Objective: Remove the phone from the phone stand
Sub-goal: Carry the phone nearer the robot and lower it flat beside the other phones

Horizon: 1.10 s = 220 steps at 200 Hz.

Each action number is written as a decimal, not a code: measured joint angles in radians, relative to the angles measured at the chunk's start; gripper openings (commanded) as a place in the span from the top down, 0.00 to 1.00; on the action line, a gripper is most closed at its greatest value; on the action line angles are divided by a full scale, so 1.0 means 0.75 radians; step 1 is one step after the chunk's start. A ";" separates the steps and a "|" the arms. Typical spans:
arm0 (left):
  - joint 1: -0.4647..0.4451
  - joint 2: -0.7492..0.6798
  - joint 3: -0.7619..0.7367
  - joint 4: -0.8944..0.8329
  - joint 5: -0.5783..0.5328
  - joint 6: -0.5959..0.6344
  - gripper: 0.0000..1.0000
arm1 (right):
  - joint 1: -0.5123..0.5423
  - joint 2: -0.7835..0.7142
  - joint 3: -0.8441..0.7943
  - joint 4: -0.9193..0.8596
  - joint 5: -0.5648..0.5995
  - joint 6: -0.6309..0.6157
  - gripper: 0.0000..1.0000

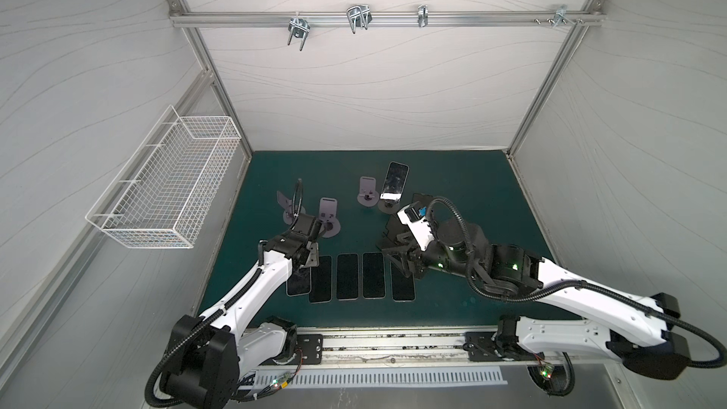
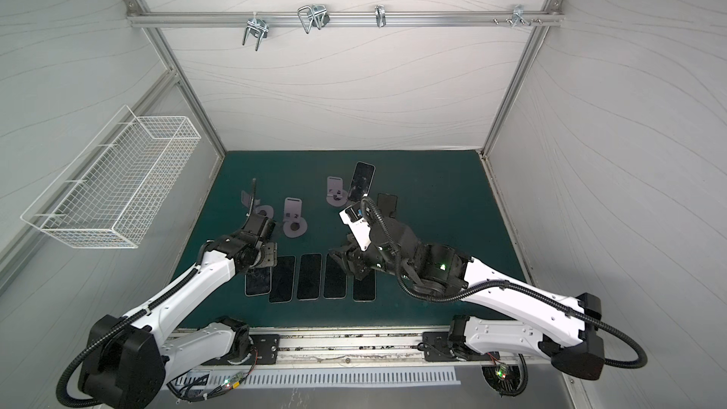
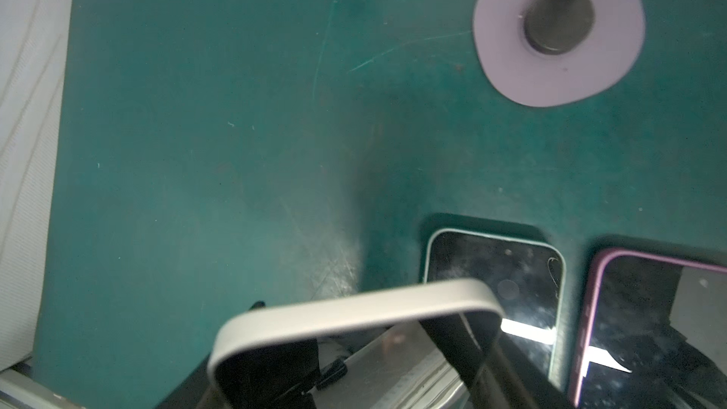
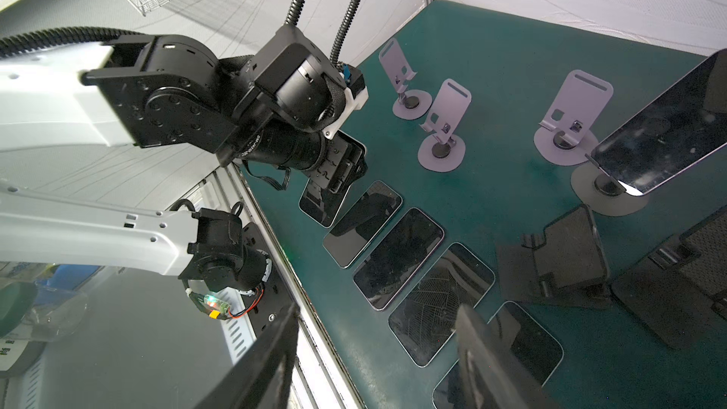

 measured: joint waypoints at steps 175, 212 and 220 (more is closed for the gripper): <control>0.268 0.456 0.247 0.011 0.325 0.441 0.55 | -0.064 -0.002 -0.022 0.049 -0.065 -0.063 0.33; 0.285 0.497 0.262 -0.012 0.345 0.470 0.54 | -0.092 0.015 -0.022 0.056 -0.090 -0.079 0.33; 0.286 0.497 0.262 -0.017 0.345 0.476 0.54 | -0.096 0.022 -0.022 0.057 -0.095 -0.082 0.33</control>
